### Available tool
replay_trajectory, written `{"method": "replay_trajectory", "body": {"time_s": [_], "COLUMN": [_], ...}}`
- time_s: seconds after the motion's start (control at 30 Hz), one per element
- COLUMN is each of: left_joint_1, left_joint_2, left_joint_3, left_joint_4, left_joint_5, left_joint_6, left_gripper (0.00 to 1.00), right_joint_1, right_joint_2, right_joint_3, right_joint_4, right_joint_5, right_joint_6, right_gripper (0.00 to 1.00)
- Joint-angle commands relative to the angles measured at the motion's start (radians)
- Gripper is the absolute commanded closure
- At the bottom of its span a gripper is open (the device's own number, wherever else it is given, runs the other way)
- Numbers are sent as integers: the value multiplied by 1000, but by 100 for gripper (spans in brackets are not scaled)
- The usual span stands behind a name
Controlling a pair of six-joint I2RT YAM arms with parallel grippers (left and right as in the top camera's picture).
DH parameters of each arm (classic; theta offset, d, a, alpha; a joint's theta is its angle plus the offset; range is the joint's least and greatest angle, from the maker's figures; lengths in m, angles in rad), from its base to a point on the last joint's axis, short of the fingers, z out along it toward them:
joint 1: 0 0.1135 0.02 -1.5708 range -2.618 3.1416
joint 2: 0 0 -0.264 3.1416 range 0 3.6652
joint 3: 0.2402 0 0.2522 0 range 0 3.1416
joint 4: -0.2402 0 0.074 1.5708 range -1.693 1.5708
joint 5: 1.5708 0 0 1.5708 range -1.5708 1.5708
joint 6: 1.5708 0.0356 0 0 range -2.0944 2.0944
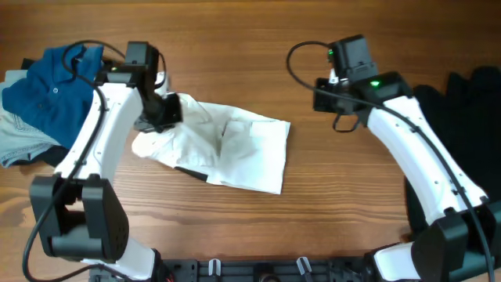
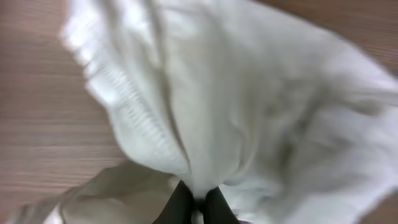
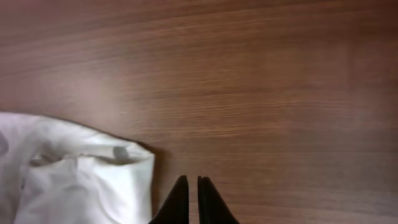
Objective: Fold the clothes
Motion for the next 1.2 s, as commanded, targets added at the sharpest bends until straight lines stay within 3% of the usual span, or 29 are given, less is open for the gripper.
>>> {"method": "replay_trajectory", "body": {"time_s": [0.0,0.37,0.6,0.67,0.87,0.93,1.0,1.1,1.17], "left_joint_1": [-138,-665,-752,-742,-729,-727,-718,-695,-671], "left_joint_2": [-15,86,143,142,142,133,106,49,-5], "left_joint_3": [12,12,13,13,13,14,15,29,38], "left_joint_4": [29,140,215,237,288,276,258,206,180], "left_joint_5": [189,95,3,1,3,2,3,1,2], "left_joint_6": [-74,-230,-263,-262,-262,-254,-254,-246,-231], "left_gripper": [96,96,95,91,55,52,43,40,32], "right_joint_1": [-34,-87,-87,-87,-87,-88,-88,-88,-88], "right_joint_2": [-24,-24,-24,-24,-24,-24,-24,-24,-24], "right_joint_3": [5,5,5,5,5,5,5,5,5], "right_joint_4": [-13,-18,-25,-26,-26,-26,-24,-21,-19], "right_joint_5": [21,21,20,21,21,21,21,21,21], "right_joint_6": [2,3,5,5,5,5,5,5,6], "right_gripper": [93,89,80,76,60,56,54,51,51]}}
